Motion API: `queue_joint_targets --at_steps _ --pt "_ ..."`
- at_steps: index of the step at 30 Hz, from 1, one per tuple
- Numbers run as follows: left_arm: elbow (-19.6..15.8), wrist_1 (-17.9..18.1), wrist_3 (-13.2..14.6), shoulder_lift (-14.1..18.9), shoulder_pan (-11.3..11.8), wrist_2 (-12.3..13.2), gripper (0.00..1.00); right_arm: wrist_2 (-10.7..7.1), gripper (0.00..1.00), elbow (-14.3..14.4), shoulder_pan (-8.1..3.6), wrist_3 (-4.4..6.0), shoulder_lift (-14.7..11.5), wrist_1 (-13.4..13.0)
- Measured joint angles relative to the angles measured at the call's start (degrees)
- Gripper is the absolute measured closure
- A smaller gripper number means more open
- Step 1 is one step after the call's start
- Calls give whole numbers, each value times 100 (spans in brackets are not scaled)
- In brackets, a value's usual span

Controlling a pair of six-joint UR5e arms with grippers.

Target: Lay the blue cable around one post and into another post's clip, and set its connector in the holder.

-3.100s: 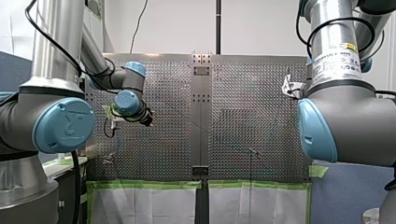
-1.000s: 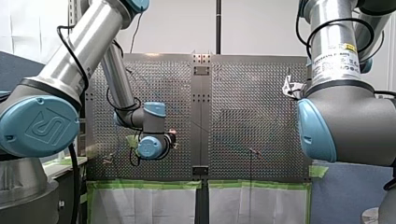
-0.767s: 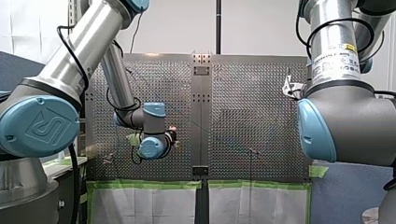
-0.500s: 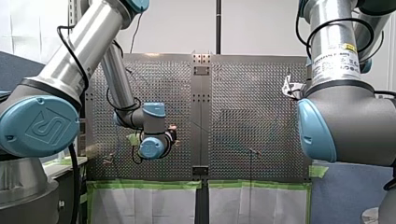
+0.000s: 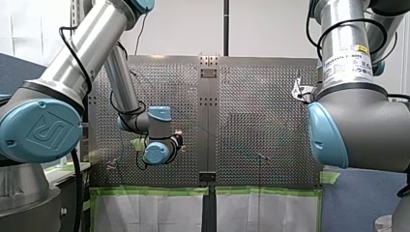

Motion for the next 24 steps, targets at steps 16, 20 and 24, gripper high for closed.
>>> queue_joint_targets --at_steps 16,20,24 --pt "-7 -3 0 0 -1 -9 0 -29 0 -1 -13 -3 0 6" --pt "-8 -4 0 0 0 -9 0 1 0 -1 -26 2 0 19" --pt "-9 -7 0 0 0 -9 0 63 0 -1 -33 10 1 23"
